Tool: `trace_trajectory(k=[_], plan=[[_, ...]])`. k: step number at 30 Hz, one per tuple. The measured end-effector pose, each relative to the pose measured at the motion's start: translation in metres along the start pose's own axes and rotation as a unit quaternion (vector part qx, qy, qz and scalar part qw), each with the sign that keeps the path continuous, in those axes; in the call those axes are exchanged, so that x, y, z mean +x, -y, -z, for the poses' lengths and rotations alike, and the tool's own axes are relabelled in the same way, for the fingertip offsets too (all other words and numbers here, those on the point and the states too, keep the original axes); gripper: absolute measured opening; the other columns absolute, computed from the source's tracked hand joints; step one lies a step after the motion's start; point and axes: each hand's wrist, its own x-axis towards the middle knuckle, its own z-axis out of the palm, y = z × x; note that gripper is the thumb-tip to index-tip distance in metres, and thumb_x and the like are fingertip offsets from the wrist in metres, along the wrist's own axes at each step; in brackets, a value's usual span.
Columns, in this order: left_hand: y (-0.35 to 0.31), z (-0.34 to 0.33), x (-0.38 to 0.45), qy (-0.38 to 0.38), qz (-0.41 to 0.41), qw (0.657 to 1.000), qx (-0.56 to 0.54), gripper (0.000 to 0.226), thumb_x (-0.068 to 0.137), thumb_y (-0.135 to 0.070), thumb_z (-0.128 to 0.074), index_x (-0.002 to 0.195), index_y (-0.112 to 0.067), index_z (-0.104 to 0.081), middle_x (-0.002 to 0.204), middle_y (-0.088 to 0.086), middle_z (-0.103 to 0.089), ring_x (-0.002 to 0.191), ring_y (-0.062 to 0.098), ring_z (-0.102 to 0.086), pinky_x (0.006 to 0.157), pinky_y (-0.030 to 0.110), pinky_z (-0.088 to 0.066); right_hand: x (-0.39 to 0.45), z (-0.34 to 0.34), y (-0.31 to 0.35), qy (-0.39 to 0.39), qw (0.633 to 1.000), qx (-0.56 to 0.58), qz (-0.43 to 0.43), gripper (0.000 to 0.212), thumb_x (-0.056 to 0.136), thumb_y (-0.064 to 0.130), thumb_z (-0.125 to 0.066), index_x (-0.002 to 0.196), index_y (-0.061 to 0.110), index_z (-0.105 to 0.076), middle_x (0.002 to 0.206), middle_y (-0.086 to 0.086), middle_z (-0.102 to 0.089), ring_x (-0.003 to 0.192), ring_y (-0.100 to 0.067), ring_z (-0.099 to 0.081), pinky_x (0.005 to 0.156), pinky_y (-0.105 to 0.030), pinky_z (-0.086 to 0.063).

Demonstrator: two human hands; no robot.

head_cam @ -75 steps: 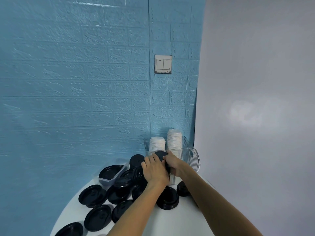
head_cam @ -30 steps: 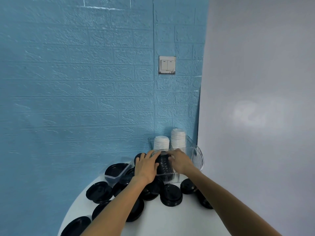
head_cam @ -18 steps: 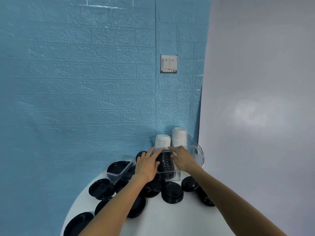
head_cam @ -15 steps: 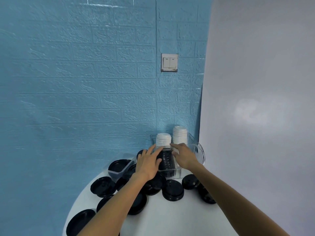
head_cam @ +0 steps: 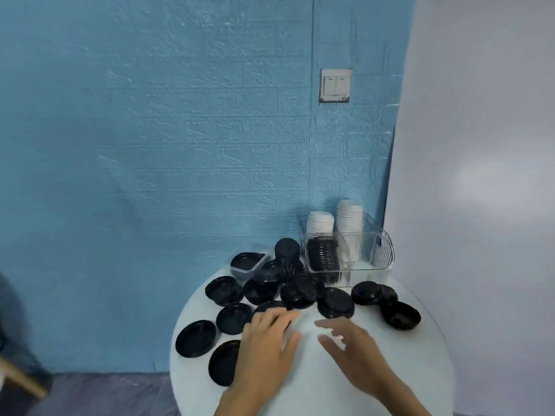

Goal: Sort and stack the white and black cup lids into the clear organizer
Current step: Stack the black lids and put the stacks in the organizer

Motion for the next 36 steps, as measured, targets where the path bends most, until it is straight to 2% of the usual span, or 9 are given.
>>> trace_trajectory(k=[2, 6, 8, 10, 16, 21, 27, 32, 36], plan=[[0.001, -0.010, -0.028, 0.019, -0.001, 1.000, 0.017, 0.052, 0.097, -0.068, -0.024, 0.143, -0.054, -0.046, 0.143, -0.029, -0.043, 0.131, 0.000, -0.040, 0.101, 0.019, -0.025, -0.017, -0.018, -0.004, 0.008, 1.000, -0.028, 0.004, 0.025, 0.099, 0.044, -0.058, 0.122, 0.053, -0.056, 0.121, 0.036, -0.050, 0.119, 0.004, -0.049, 0.101, -0.012, -0.033], [0.001, -0.023, -0.058, -0.001, -0.022, 1.000, -0.003, 0.034, 0.092, -0.055, -0.052, 0.120, -0.048, -0.068, 0.124, -0.021, -0.065, 0.116, 0.002, -0.052, 0.085, 0.027, -0.047, -0.031, -0.035, -0.007, 0.021, 0.996, -0.083, 0.015, 0.036, 0.100, 0.047, -0.054, 0.136, 0.044, -0.055, 0.138, 0.027, -0.044, 0.137, -0.001, -0.035, 0.114, -0.019, -0.024], [0.007, -0.028, -0.067, 0.017, -0.009, 1.000, 0.010, 0.035, 0.096, -0.053, -0.053, 0.130, -0.051, -0.060, 0.139, -0.022, -0.056, 0.129, 0.004, -0.046, 0.099, 0.032, -0.038, -0.034, -0.039, -0.007, 0.038, 0.992, -0.121, 0.027, 0.038, 0.102, 0.049, -0.047, 0.140, 0.044, -0.050, 0.145, 0.025, -0.039, 0.142, -0.002, -0.028, 0.115, -0.019, -0.020], [0.012, -0.032, -0.072, 0.009, -0.001, 1.000, 0.014, 0.039, 0.102, -0.054, -0.043, 0.141, -0.053, -0.049, 0.153, -0.026, -0.039, 0.143, 0.004, -0.029, 0.111, 0.028, -0.018, -0.037, -0.041, -0.008, 0.047, 0.989, -0.138, 0.030, 0.039, 0.104, 0.049, -0.042, 0.142, 0.045, -0.047, 0.148, 0.024, -0.037, 0.145, -0.004, -0.024, 0.115, -0.020, -0.019], [0.011, -0.029, -0.072, 0.004, -0.001, 1.000, 0.022, 0.040, 0.106, -0.051, -0.038, 0.146, -0.050, -0.043, 0.158, -0.022, -0.031, 0.147, 0.007, -0.016, 0.113, 0.020, -0.002, -0.039, -0.042, -0.007, 0.044, 0.988, -0.146, 0.027, 0.038, 0.104, 0.046, -0.045, 0.140, 0.041, -0.051, 0.148, 0.020, -0.041, 0.145, -0.009, -0.027, 0.116, -0.025, -0.021], [0.017, -0.022, -0.071, -0.037, 0.025, 0.999, 0.023, 0.037, 0.105, -0.050, -0.047, 0.142, -0.049, -0.048, 0.157, -0.019, -0.034, 0.147, 0.010, -0.021, 0.113, 0.027, -0.013, -0.038, -0.042, -0.002, 0.035, 0.987, -0.156, 0.024, 0.036, 0.103, 0.042, -0.049, 0.138, 0.038, -0.055, 0.146, 0.016, -0.046, 0.142, -0.011, -0.033, 0.114, -0.028, -0.025], [0.041, -0.003, -0.073, -0.068, 0.075, 0.994, 0.035, 0.047, 0.098, -0.062, -0.051, 0.143, -0.052, -0.044, 0.162, -0.019, -0.026, 0.151, 0.015, -0.015, 0.115, 0.029, -0.005, -0.032, -0.052, 0.010, 0.046, 0.987, -0.150, 0.019, 0.034, 0.103, 0.038, -0.048, 0.137, 0.040, -0.055, 0.146, 0.017, -0.045, 0.140, -0.012, -0.033, 0.112, -0.028, -0.025], [0.059, 0.004, -0.073, 0.025, 0.140, 0.989, 0.045, 0.065, 0.093, -0.077, -0.044, 0.152, -0.062, -0.020, 0.170, -0.013, 0.006, 0.154, 0.019, 0.005, 0.121, 0.047, -0.007, -0.016, -0.064, 0.035, 0.068, 0.989, -0.122, 0.050, 0.036, 0.102, 0.037, -0.053, 0.137, 0.035, -0.056, 0.146, 0.012, -0.046, 0.138, -0.013, -0.038, 0.112, -0.025, -0.025], [0.064, 0.003, -0.076, 0.043, 0.117, 0.991, 0.046, 0.051, 0.103, -0.059, -0.042, 0.152, -0.059, -0.029, 0.168, -0.007, -0.017, 0.149, 0.023, -0.015, 0.117, 0.041, -0.020, -0.009, -0.073, 0.042, 0.071, 0.989, -0.115, 0.053, 0.036, 0.101, 0.036, -0.055, 0.137, 0.033, -0.058, 0.144, 0.011, -0.049, 0.137, -0.012, -0.039, 0.112, -0.026, -0.027]])
